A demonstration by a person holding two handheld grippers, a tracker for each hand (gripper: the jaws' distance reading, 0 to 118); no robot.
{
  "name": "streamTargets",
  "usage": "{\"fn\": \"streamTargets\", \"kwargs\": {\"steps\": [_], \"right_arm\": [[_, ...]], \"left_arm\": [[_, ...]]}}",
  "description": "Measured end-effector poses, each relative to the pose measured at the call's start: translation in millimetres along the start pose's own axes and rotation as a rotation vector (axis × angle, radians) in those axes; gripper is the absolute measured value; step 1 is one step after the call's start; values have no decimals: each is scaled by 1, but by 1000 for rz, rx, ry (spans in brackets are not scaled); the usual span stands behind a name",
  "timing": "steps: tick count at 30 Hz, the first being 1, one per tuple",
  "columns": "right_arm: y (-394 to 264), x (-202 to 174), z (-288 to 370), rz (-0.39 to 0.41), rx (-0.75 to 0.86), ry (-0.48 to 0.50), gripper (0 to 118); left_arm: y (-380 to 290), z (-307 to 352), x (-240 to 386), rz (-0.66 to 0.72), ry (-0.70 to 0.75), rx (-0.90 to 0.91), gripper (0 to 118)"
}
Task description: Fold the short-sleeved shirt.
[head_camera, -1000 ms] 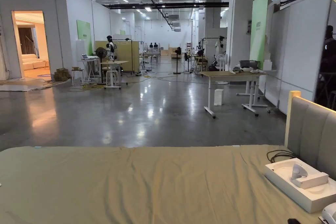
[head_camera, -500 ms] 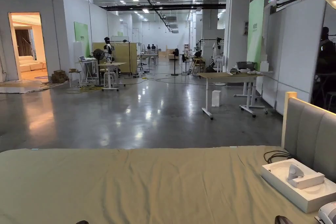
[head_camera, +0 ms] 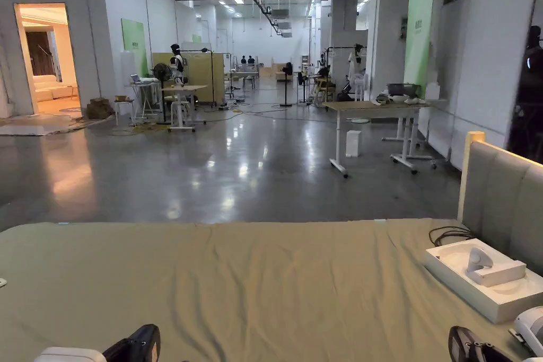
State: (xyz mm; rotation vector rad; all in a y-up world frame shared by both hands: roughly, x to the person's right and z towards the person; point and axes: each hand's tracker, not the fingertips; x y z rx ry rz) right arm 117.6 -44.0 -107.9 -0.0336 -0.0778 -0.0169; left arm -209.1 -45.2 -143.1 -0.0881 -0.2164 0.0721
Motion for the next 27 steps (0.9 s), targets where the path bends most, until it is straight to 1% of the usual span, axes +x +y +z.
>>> {"fn": "streamTargets", "kwargs": {"steps": [5, 11, 18, 21, 27], "right_arm": [[-3, 1, 0, 12, -7, 6, 0], [-4, 0, -1, 15, -22, 12, 0], [-6, -1, -2, 21, -27, 17, 0], [-6, -2, -2, 36, -29, 15, 0], [-8, -2, -1, 36, -36, 15, 0]], "left_arm": [[-1, 0, 2, -28, -2, -8, 2], [-1, -1, 1, -15, -9, -17, 2], [-2, -1, 0, -28, -3, -23, 2], [-2, -2, 1, -44, -1, -31, 2], [-2, -1, 0, -37, -4, -31, 2]]}}
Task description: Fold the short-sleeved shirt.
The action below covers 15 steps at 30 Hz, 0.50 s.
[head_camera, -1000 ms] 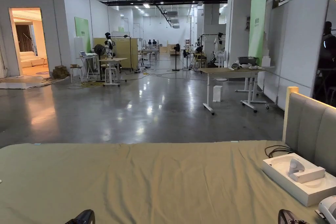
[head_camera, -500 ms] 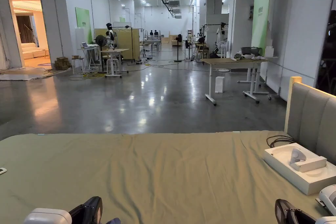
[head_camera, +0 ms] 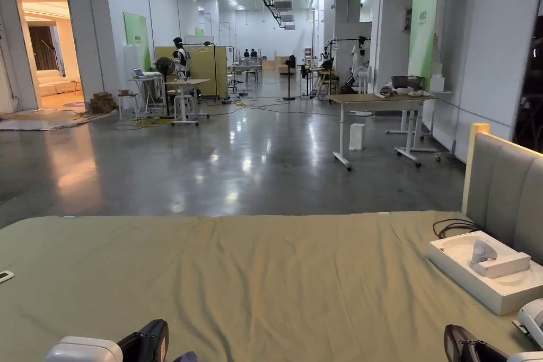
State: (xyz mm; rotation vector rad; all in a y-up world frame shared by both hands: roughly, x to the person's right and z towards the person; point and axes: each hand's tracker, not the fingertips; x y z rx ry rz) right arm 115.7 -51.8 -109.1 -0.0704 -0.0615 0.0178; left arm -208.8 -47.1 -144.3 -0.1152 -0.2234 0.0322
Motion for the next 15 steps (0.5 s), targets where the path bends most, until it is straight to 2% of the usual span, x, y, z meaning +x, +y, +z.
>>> {"fn": "streamTargets", "kwargs": {"steps": [9, 11, 13, 15], "right_arm": [[-4, 2, 0, -8, -19, 7, 0], [-8, 2, 0, -1, -28, 21, 0], [-14, 3, 1, 12, -33, 51, 0], [-21, 2, 4, 16, -38, 70, 0]], "left_arm": [[-4, 0, -6, 17, -2, -22, 2], [-7, 0, -17, 111, -31, -64, 2], [-13, 4, -31, 162, 13, -103, 2], [-18, 14, -39, 88, 87, -117, 2]]}}
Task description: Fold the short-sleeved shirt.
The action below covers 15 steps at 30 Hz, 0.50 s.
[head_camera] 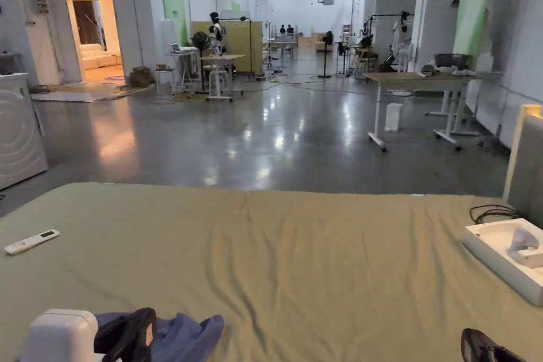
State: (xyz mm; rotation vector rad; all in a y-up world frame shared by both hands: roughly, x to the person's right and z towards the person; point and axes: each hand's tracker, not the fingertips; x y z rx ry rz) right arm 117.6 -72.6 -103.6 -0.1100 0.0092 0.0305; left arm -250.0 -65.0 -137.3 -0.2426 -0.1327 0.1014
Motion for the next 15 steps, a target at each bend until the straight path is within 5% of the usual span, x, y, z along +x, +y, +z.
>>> {"fn": "streamTargets", "kwargs": {"steps": [4, 10, 13, 15], "right_arm": [[-16, 3, -5, -38, -42, 30, 0], [-34, 14, -7, -67, -99, 19, 0], [-42, 16, -15, -64, -152, -12, 0], [-48, 16, -24, -95, -204, -23, 0]], "left_arm": [[-2, 12, -23, 56, 16, -20, 4], [-4, -13, -70, 75, 64, -73, 49], [-16, -61, -98, 64, 96, -259, 83], [-35, -98, -121, 90, 98, -349, 86]]}}
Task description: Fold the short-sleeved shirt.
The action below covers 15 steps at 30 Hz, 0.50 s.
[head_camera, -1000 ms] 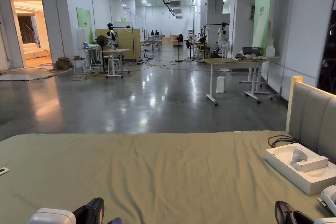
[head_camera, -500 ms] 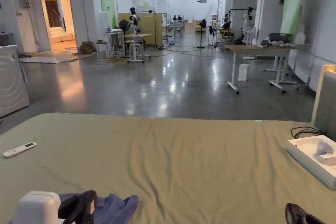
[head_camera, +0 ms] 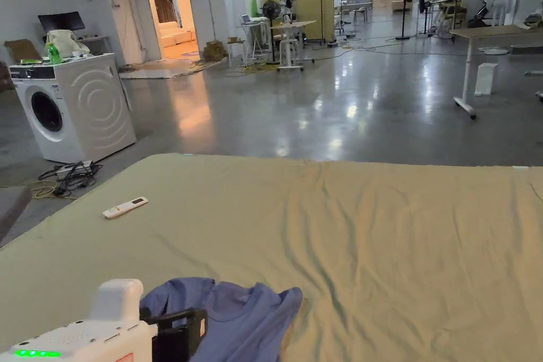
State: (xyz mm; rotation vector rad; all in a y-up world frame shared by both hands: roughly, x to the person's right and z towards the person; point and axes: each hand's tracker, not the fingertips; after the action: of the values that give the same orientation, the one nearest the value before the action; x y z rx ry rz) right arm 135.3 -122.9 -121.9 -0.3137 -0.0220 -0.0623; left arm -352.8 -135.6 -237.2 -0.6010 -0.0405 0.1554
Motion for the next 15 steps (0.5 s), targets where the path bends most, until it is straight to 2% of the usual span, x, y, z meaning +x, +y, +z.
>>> {"fn": "streamTargets", "kwargs": {"steps": [2, 4, 7, 12, 15], "right_arm": [[-8, 3, -11, -42, -42, 33, 0], [-16, 4, -21, -62, -103, 45, 0], [-31, 3, -35, -20, -186, 1, 0], [-48, 11, -49, -143, -286, 50, 0], [-60, 18, -53, -151, -351, -6, 0]], "left_arm": [[-4, -38, -17, 43, -13, -63, 86], [-7, -76, -27, 24, 8, -128, 86], [-9, -135, -37, -8, 13, -231, 86], [-14, -209, -45, 37, -15, -326, 86], [-21, -243, -52, 25, 2, -400, 86]]}}
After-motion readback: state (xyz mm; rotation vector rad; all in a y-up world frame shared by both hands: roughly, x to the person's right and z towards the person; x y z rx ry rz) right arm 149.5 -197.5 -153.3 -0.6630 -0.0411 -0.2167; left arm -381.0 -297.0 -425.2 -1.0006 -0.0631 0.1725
